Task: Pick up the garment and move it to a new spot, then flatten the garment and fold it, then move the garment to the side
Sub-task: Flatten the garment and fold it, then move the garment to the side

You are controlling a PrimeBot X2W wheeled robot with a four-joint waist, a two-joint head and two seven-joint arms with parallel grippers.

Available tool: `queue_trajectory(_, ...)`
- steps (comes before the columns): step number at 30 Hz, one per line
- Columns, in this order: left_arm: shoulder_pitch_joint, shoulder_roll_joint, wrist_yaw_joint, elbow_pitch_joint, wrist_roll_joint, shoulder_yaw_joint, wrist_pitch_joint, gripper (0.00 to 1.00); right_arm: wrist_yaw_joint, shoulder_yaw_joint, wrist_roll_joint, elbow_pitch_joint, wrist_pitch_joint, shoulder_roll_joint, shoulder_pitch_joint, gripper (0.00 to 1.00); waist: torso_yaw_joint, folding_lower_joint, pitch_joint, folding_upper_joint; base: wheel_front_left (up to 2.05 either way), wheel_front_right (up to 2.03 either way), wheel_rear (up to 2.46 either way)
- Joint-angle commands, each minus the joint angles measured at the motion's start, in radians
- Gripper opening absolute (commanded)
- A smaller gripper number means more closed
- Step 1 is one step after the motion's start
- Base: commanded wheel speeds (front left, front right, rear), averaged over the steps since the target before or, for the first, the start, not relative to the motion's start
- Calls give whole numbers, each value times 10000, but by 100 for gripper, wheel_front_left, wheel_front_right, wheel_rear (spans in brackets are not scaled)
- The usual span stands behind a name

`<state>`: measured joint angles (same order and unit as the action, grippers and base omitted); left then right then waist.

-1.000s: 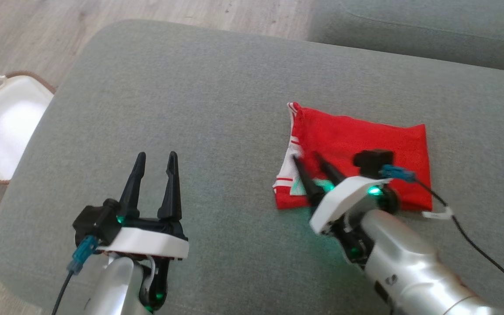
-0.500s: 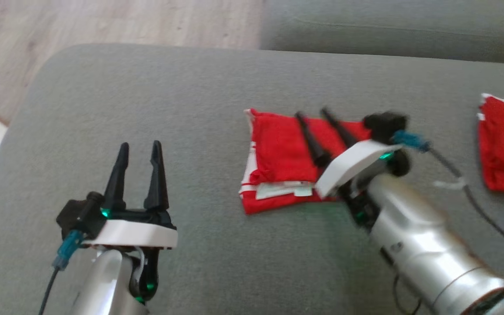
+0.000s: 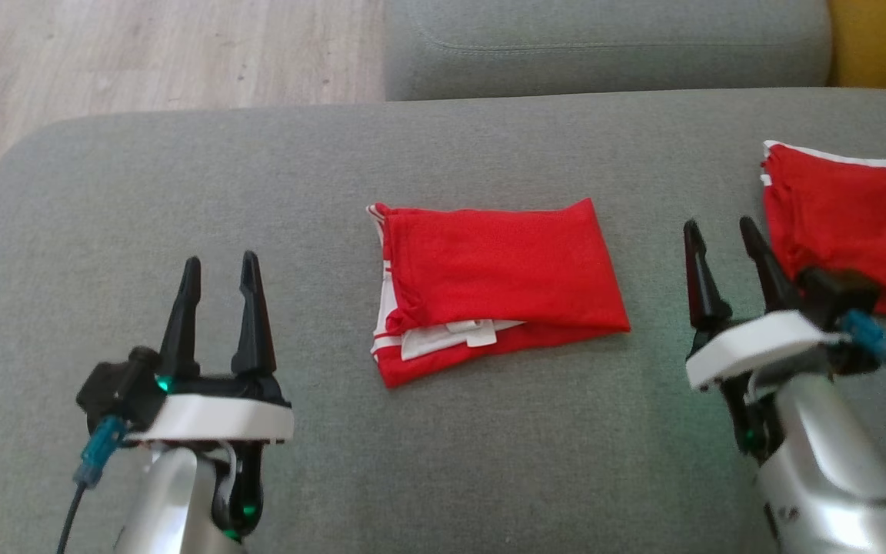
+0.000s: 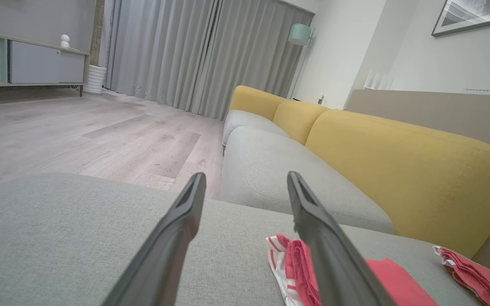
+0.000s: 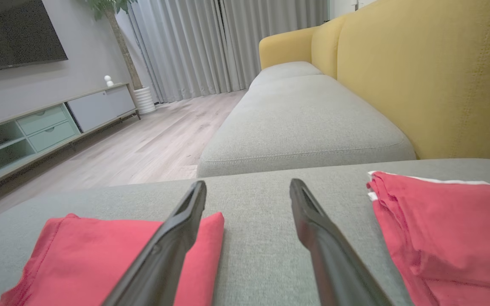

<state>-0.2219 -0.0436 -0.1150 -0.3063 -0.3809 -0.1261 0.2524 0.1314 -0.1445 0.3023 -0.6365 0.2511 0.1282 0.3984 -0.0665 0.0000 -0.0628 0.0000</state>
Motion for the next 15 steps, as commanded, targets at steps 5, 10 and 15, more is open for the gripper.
queue_trajectory(5, 56, -69, -71, 244, 246, 391, 93, 100, -7, 460, -943, 1215, 106, -601, -663, 100, 193, 0, 16, 0, 0, 0, 0)
queue_trajectory(10, 246, -68, -72, 94, 240, 401, 93, 100, -7, 627, -1312, 1609, 106, -760, -1229, 100, 303, 0, -2, 0, 0, 0, 0)
queue_trajectory(15, 255, -67, -53, 114, 213, 439, 93, 100, -7, 418, -961, 1804, 106, -775, -1333, 100, 305, 0, -16, 0, 0, 0, 0)
